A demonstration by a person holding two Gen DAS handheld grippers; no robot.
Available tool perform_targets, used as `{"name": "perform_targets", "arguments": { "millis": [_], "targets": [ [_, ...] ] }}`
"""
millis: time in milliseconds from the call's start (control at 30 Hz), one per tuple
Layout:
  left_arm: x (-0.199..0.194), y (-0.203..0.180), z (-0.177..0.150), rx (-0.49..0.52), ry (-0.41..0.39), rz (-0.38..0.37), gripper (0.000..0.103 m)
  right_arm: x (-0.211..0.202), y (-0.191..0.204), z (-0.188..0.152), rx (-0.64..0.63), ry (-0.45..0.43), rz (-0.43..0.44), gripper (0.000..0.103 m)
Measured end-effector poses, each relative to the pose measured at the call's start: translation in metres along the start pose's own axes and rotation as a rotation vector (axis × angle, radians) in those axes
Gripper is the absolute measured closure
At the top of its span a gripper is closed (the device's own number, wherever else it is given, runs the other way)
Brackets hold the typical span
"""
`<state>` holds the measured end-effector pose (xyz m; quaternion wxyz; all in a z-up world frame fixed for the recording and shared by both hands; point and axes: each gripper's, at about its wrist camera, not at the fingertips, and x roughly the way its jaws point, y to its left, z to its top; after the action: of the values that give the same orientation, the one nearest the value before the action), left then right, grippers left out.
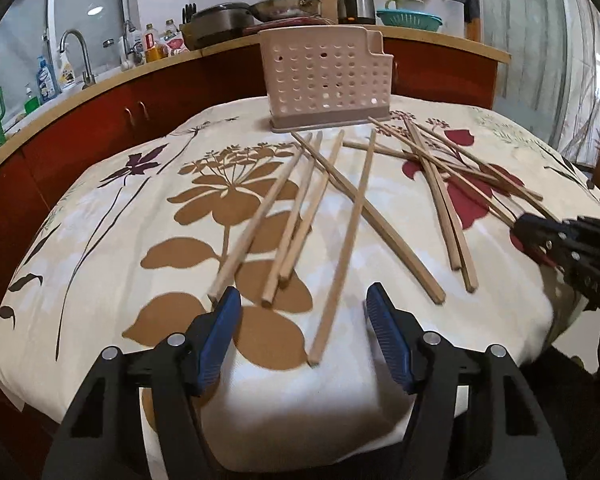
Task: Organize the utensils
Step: 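Close the left tool on another wooden chopstick while the right tool holds its own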
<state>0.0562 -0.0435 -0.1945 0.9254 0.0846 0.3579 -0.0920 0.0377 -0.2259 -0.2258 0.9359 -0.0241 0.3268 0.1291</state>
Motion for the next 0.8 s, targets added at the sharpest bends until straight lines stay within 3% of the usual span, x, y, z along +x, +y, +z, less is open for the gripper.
{"name": "perform_targets", "arguments": {
  "millis": [133,367,467,600,800],
  "targets": [
    [-0.003,-0.007,-0.006,0.04,0.006,-0.003,0.04,0.0,-0.001,0.0,0.007,-0.002,0.001,0.097],
    [-0.004,-0.008,-0.007,0.041,0.003,-0.056,0.057,0.0,-0.004,0.0,0.019,-0.005,-0.003,0.097],
    [-0.006,-0.014,-0.007,0.073,0.001,-0.029,0.057,-0.001,-0.005,0.0,0.026,-0.005,-0.005,0.097],
    [-0.006,-0.011,-0.008,0.05,0.009,-0.057,0.06,-0.001,-0.004,0.001,0.022,-0.01,-0.006,0.097],
    [-0.008,-0.017,-0.009,0.074,0.01,-0.092,0.08,-0.003,-0.003,0.002,0.017,-0.016,-0.005,0.097]
  ]
}}
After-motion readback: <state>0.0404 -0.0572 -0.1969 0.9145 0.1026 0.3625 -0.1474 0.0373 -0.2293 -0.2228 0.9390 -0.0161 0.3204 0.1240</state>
